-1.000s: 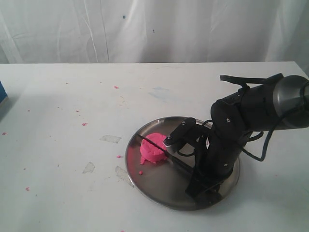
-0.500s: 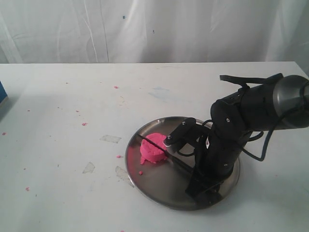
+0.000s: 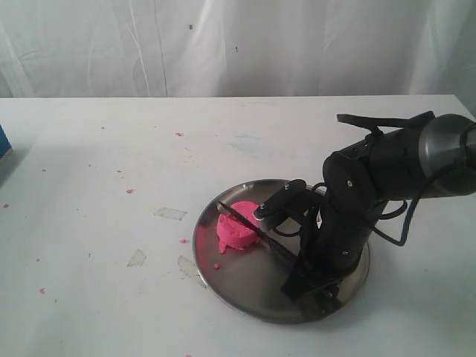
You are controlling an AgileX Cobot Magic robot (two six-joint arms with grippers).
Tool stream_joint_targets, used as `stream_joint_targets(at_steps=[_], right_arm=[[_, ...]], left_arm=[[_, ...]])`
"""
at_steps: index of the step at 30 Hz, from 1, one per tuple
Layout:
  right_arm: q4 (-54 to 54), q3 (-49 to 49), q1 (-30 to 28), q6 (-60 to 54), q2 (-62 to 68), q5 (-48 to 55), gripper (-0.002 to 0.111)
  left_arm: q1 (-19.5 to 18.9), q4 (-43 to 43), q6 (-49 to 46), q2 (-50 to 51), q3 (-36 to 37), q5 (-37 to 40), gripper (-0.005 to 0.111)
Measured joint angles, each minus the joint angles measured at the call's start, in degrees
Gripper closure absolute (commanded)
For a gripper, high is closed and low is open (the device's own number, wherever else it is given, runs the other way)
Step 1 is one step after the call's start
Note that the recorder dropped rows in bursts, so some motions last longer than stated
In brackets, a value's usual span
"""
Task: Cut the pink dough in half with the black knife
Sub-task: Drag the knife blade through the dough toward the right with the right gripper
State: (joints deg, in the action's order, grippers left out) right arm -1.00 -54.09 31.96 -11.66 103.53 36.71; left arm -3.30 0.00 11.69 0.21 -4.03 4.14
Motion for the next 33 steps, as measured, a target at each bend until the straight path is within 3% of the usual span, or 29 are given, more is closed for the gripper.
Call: stream_joint_targets(at_steps=[9,33], right_arm=[[-8.5,0.0,0.0,8.9,0.0,0.1,0.108],[-6.9,-0.1,0.0,6.0,0.0,3.2,0.108]], left_arm=[[0.0,0.0,0.0,0.0,0.0,0.0,0.107],[0.0,0.0,-0.1,0.0,0.0,0.0,0.107]])
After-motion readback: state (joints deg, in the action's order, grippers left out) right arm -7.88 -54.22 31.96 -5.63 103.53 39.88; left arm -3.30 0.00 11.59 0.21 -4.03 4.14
